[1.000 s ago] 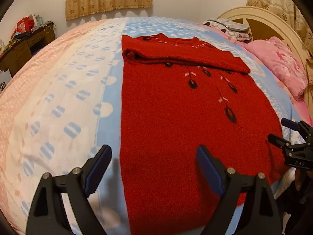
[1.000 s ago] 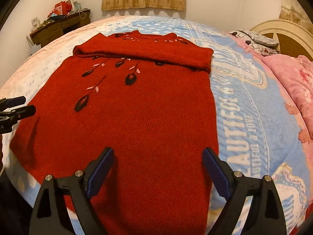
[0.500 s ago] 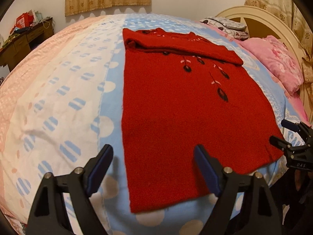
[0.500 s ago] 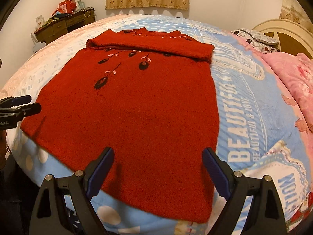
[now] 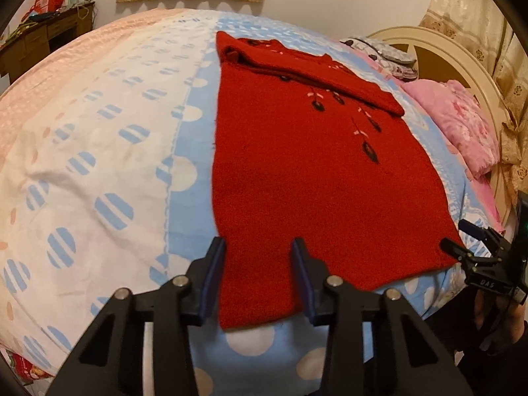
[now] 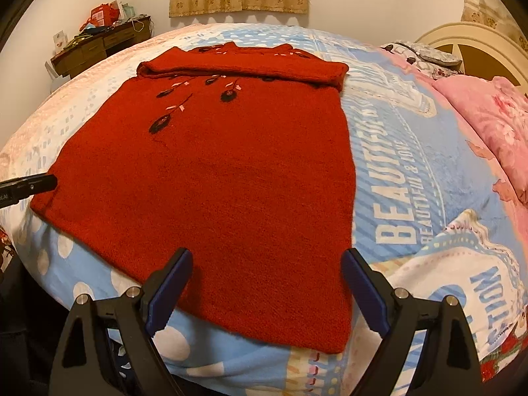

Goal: Fold small clothes
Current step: 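Close the left tool on the hem while the right tool closes on the hem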

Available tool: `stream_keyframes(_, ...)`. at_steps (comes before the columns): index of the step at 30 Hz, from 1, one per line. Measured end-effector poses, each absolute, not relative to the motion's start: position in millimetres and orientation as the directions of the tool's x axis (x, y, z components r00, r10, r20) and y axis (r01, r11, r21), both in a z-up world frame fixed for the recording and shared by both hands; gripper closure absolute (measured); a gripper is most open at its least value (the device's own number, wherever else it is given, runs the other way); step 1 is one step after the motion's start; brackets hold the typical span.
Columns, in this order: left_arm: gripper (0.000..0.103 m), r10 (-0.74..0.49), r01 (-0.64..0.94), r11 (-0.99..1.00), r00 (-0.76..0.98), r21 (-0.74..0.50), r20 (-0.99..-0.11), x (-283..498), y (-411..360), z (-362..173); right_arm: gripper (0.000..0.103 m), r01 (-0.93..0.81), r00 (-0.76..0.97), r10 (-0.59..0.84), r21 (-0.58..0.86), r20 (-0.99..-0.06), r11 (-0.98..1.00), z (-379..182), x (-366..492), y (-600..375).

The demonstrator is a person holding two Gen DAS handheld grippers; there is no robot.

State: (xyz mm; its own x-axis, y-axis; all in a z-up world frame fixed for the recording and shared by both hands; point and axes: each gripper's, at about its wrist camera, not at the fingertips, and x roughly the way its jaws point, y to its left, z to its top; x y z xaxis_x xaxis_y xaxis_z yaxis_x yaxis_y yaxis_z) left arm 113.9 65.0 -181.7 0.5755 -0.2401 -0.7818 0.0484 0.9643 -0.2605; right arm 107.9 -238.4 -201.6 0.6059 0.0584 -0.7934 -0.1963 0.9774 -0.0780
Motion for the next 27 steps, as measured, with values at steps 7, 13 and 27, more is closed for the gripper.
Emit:
stream_keyframes(7,0.061,-0.229,0.007,0.962,0.572,-0.275,-0.788,111.6,76.1,-183.2,0.011,-0.167,0.608,0.046,-0.071,-0.793,0.983,-198.5,97.9,-254.0)
stream_keyframes(13,0.064,-0.251,0.039,0.96,0.564,-0.278,-0.787,106.8,65.5,-184.8,0.011,-0.132,0.6,0.036,-0.054,-0.799,0.99,-200.2,92.2,-269.9)
stream_keyframes(27,0.092,-0.234,0.046,0.966,0.579,-0.255,-0.781,102.8,70.0,-180.4,0.011,-0.085,0.56,0.091,0.052,-0.823,0.995,-209.9,87.1,-291.8)
